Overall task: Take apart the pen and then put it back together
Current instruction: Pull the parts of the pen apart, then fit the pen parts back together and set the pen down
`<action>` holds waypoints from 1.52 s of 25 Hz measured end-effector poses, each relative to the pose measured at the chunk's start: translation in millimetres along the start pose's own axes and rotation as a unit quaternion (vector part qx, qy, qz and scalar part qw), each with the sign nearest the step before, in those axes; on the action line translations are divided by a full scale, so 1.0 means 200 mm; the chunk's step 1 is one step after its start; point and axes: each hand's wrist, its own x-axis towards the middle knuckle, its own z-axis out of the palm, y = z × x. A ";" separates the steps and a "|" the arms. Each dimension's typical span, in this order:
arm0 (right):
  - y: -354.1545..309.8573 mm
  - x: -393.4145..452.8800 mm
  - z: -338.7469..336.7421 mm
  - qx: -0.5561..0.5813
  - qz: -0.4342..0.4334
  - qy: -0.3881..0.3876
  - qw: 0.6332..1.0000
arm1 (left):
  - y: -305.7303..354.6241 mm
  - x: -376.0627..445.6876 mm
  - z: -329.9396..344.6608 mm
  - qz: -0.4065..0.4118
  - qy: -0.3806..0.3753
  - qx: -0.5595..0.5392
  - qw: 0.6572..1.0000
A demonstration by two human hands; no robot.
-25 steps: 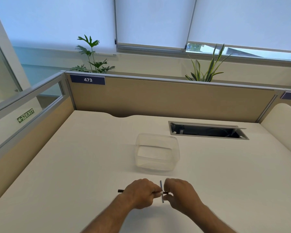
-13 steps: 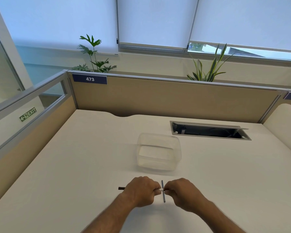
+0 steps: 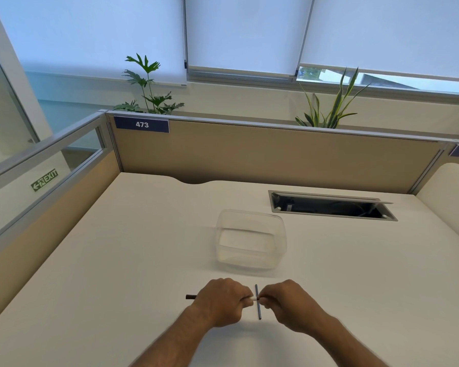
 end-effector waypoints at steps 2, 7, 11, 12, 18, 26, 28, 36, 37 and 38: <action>0.02 0.00 0.00 0.024 0.022 0.037 0.999 | -0.01 0.00 0.00 -0.007 0.003 -0.004 1.000; 0.08 -0.02 0.03 0.120 0.098 0.117 0.981 | -0.03 -0.02 -0.01 -0.015 0.041 -0.014 0.999; 0.15 -0.04 0.05 0.201 0.203 0.195 0.938 | -0.03 -0.04 0.00 -0.041 0.125 -0.077 0.988; 0.16 -0.04 0.06 0.202 0.230 0.194 0.932 | -0.03 -0.04 0.00 -0.052 0.152 -0.097 0.982; 0.19 -0.06 0.19 0.160 0.342 0.165 0.911 | -0.03 -0.02 0.00 -0.135 0.260 -0.226 0.929; 0.17 -0.04 0.26 0.149 0.369 0.133 0.908 | -0.03 0.00 0.01 -0.180 0.280 -0.344 0.878; 0.17 -0.04 0.25 0.138 0.370 0.125 0.910 | -0.03 0.00 0.01 -0.176 0.285 -0.347 0.876; 0.04 -0.01 0.26 0.316 0.145 0.181 0.920 | 0.03 0.04 -0.02 -0.180 0.314 -0.457 0.813; 0.02 0.00 0.26 0.373 0.146 0.154 0.903 | 0.04 0.05 -0.03 -0.193 0.321 -0.498 0.782; 0.01 0.02 0.27 0.421 0.148 0.143 0.883 | 0.04 0.06 -0.04 -0.209 0.329 -0.538 0.748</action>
